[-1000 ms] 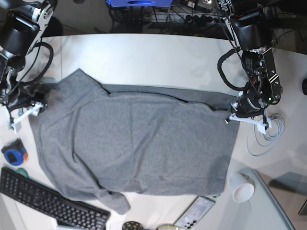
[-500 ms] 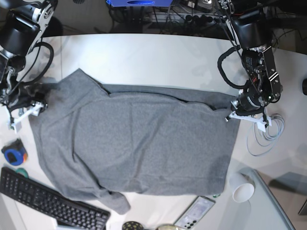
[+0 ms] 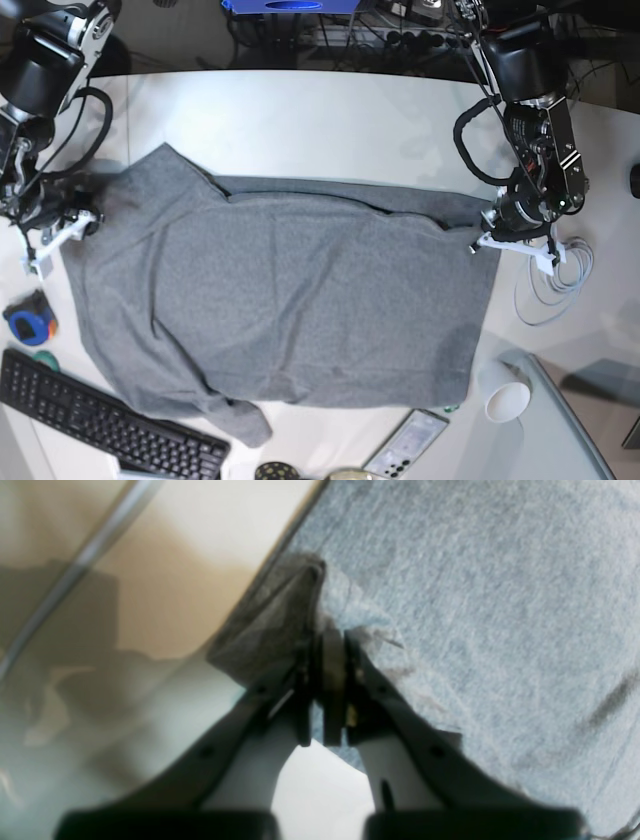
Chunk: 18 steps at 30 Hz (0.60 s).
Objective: Layout the t-shirt on the table in an organized manner, then fold the t-shirt properly
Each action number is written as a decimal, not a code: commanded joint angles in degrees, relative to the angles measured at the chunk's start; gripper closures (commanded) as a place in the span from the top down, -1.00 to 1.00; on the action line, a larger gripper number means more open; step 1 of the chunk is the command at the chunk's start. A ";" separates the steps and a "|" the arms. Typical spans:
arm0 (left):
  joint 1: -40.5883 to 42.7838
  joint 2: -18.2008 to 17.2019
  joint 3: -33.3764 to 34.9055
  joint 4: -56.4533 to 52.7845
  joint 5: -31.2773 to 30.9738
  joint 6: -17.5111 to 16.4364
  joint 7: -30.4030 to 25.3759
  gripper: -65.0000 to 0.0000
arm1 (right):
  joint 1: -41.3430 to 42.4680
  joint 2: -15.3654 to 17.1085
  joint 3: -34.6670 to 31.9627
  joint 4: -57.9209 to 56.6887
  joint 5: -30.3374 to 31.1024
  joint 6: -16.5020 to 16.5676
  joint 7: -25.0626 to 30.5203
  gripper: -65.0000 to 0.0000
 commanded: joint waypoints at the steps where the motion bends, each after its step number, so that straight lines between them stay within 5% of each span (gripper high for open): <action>1: -0.90 -0.90 -0.18 0.94 -0.26 -0.04 -0.88 -1.00 | 1.37 0.40 -0.04 0.90 0.68 0.65 0.93 -0.42; 8: -0.90 -1.16 -0.18 0.94 -0.35 -0.04 -0.88 -1.00 | 1.81 0.32 -0.04 0.90 0.59 0.56 1.02 -0.61; 12: -0.90 -1.16 -0.18 0.94 -0.35 -0.04 -0.88 -1.00 | 1.81 0.49 -0.13 0.99 0.59 0.56 1.11 -0.98; 18: -0.90 -1.16 -0.18 1.29 -0.53 -0.04 -0.80 -1.00 | 1.81 0.58 -0.04 1.25 0.59 0.56 0.67 -0.98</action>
